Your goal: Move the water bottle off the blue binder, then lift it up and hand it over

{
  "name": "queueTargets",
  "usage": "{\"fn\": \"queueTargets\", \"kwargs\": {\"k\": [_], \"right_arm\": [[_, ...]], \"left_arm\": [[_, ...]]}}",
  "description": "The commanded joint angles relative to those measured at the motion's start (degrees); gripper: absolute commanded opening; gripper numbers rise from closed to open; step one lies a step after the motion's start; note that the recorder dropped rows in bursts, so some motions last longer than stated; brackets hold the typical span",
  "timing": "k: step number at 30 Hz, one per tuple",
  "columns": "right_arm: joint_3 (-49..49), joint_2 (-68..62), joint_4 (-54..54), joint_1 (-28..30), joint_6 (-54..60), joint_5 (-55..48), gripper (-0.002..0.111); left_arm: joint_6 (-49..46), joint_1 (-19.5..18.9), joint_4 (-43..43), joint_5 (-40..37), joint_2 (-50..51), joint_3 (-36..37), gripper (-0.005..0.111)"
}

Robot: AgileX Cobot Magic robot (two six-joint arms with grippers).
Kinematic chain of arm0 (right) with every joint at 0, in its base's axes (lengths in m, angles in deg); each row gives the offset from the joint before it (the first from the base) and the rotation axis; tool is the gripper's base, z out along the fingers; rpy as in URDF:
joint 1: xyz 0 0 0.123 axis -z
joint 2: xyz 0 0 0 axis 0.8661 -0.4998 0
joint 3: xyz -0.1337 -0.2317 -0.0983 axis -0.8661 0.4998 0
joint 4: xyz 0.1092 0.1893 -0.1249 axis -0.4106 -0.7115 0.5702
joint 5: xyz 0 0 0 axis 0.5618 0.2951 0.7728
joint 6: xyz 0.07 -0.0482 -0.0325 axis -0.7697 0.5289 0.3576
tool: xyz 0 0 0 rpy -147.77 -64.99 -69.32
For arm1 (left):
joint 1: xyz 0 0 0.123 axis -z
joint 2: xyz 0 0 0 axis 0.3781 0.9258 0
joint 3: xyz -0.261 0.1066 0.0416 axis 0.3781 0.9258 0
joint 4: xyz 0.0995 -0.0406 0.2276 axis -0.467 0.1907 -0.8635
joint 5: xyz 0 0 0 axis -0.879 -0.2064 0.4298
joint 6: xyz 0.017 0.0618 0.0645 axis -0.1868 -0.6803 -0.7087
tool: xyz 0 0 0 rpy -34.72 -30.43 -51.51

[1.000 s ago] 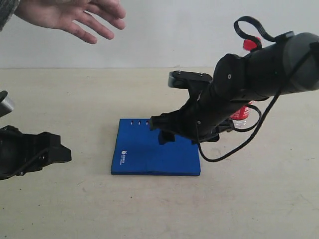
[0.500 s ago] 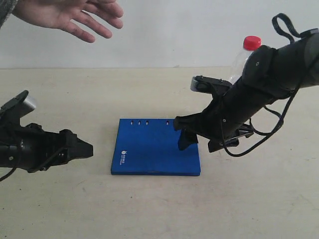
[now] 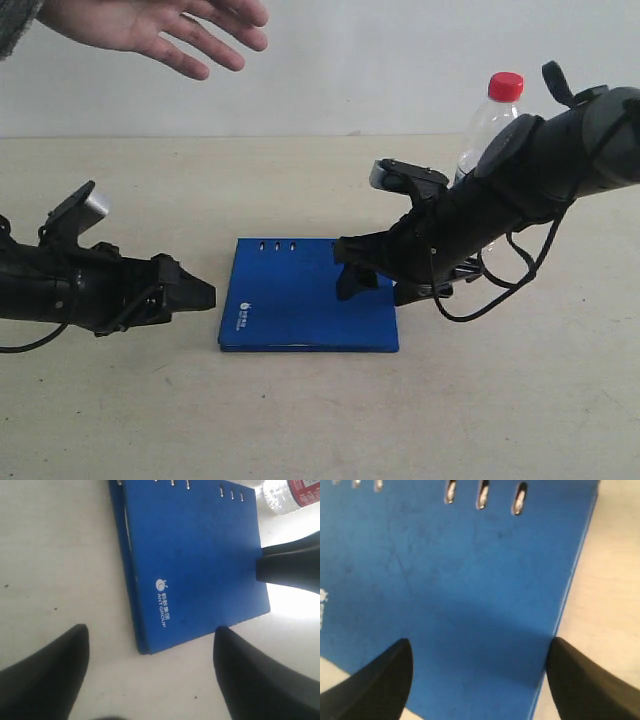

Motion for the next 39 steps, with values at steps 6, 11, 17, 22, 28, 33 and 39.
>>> {"fn": "queueTargets", "kwargs": {"k": [6,11,17,22,28,33,39], "right_arm": [[-4.7,0.2,-9.6,0.4,17.9,-23.6,0.066],[-4.9,0.3,-10.6,0.4,21.8,-29.4,0.066],[-4.9,0.3,-10.6,0.4,20.1,-32.3,0.055],[-4.8,1.2,-8.7,0.4,22.7,-41.2,0.04],[-6.7,3.6,-2.9,0.4,26.8,-34.6,0.032],[-7.0,2.9,-3.2,0.1,20.1,-15.1,0.016],[-11.1,-0.4,-2.9,0.0,22.7,0.8,0.001]], "left_arm": [[-4.4,0.1,0.3,-0.3,5.6,-4.1,0.066],[-4.4,0.0,0.3,-0.2,7.6,-6.9,0.066],[-4.4,0.1,0.3,-0.4,7.7,-7.2,0.066],[-1.5,-1.0,0.3,7.9,7.7,-7.2,0.066],[7.8,-4.0,0.3,20.1,6.5,-7.0,0.066],[7.6,-4.0,0.3,9.8,4.8,-3.5,0.066],[10.5,-3.9,0.3,8.6,2.2,2.1,0.066]]}}
